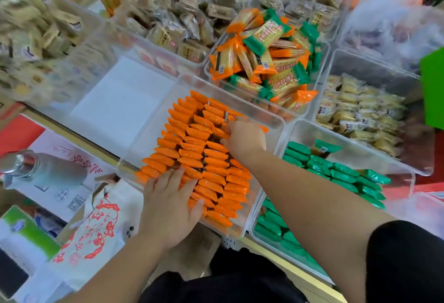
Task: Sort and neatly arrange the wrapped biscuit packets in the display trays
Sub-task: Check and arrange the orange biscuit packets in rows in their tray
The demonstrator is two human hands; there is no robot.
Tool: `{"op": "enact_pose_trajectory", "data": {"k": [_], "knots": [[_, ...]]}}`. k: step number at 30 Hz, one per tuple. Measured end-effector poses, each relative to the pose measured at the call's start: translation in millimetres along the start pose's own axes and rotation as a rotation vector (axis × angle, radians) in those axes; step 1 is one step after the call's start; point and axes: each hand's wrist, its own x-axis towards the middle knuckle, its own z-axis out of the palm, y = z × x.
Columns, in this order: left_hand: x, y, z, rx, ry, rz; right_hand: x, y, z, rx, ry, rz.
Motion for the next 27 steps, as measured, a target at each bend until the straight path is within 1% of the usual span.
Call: {"op": "enact_pose_trajectory", "data": {"k": [2, 4, 6, 9, 11, 14, 15, 17, 18, 20, 23, 27], "knots": [[0, 0, -2, 0.004, -0.007, -0.004, 2, -2, 2, -0.049, 0.031, 0.000], [0, 0, -2, 0.009, -0.020, -0.007, 0, 0, 0, -0.020, 0.060, 0.001], [0, 0, -3, -0.002, -0.037, -0.021, -5, 2, -9, 0.051, 0.085, 0.007], [-1, 0, -8, -0.065, -0.056, -0.056, -21, 6, -30, 0.238, 0.117, 0.028], [-3, 2, -15, -0.240, -0.029, -0.088, -40, 14, -45, 0.365, 0.180, 0.036], [-10, 15, -40, -0.655, 0.072, -0.204, -83, 26, -70, 0.558, 0.264, 0.074], [-13, 23, -52, -0.812, 0.082, -0.265, -101, 29, -77, 0.658, 0.251, 0.103], [-19, 38, -75, -1.150, 0.014, -0.398, -135, 30, -86, 0.917, 0.174, 0.171], [-22, 44, -85, -1.282, -0.019, -0.433, -151, 28, -91, 1.049, 0.124, 0.199], [-28, 54, -101, -1.411, -0.052, -0.443, -179, 24, -97, 1.256, 0.046, 0.231], [-35, 64, -117, -1.462, -0.027, -0.423, -206, 17, -103, 1.459, 0.034, 0.276], [-43, 67, -129, -1.528, -0.011, -0.423, -224, 22, -102, 1.531, 0.047, 0.304]]}}
